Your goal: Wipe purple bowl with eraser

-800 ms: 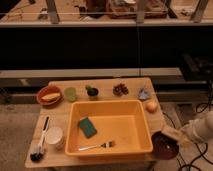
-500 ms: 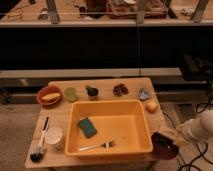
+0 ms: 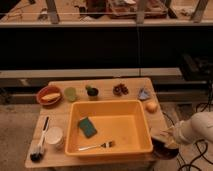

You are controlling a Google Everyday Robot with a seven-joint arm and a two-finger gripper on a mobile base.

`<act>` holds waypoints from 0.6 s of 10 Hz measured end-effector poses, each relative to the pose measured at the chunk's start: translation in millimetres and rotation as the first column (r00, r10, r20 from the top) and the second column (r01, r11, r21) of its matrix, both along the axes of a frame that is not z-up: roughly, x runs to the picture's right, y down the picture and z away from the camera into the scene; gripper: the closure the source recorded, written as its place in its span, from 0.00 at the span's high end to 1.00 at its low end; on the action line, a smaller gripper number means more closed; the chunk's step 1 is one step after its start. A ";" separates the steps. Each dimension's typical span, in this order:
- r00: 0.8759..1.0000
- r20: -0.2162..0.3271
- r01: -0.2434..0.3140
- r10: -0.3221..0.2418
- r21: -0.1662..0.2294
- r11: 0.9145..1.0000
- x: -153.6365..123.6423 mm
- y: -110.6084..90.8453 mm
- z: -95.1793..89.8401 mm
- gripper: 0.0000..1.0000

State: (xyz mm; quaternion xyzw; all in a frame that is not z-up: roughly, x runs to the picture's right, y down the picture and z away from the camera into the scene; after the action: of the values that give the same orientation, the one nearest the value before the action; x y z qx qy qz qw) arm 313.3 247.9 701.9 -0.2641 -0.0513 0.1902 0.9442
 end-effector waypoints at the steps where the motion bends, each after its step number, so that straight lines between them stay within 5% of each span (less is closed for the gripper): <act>1: 1.000 0.007 0.011 -0.011 -0.004 1.000 -2.4 3.5 -2.4 0.00; 6: 0.999 0.020 0.035 -0.034 -0.037 0.999 10.3 26.1 -26.3 0.00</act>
State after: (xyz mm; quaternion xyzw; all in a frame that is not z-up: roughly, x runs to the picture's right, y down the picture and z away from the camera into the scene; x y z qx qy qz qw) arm 323.6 274.0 675.6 -0.2842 -0.0523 0.1723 0.9417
